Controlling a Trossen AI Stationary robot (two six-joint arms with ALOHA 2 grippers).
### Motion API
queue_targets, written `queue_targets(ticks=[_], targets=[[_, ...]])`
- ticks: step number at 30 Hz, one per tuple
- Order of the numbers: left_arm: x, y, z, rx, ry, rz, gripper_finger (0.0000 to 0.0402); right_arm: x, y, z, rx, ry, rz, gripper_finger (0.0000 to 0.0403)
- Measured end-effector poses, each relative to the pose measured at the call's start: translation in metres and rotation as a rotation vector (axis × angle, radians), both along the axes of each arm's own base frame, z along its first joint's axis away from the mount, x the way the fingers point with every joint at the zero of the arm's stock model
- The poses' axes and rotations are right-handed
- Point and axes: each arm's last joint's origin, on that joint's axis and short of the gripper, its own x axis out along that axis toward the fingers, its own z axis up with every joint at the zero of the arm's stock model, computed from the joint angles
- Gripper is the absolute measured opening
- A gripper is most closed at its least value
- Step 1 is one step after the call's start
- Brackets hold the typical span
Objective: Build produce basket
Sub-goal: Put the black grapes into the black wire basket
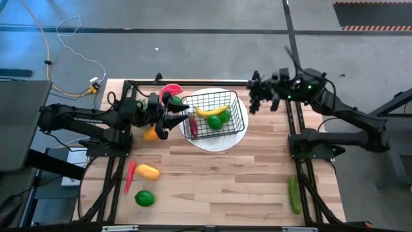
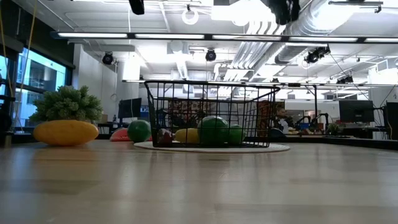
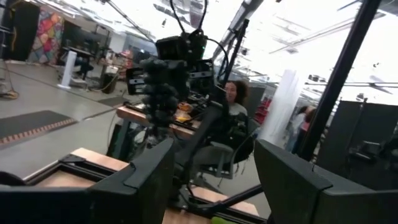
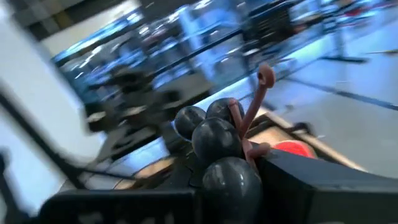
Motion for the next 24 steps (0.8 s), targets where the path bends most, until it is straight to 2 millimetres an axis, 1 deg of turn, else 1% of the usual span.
queue_targets(ticks=[2, 5, 10, 16, 24], targets=[[0.000, 0.000, 0.000, 0.000, 0.000, -0.001, 0.0211, 0.011, 0.009, -0.001, -0.028, 0.019, 0.072, 0.0026], [0.000, 0.000, 0.000, 0.000, 0.000, 0.000, 0.0211, 0.028, 0.020, -0.008, -0.059, 0.056, 0.152, 0.0026], [0.000, 0.000, 0.000, 0.019, 0.004, 0.011, 0.0211, 0.048, 0.028, -0.017, -0.056, 0.093, 0.189, 0.0026], [0.000, 0.000, 0.000, 0.022, 0.004, 0.012, 0.0211, 0.054, 0.028, -0.021, -0.049, 0.108, 0.196, 0.0026], [0.000, 0.000, 0.000, 0.016, 0.003, 0.011, 0.0211, 0.054, 0.028, -0.013, -0.078, 0.024, 0.192, 0.0026]])
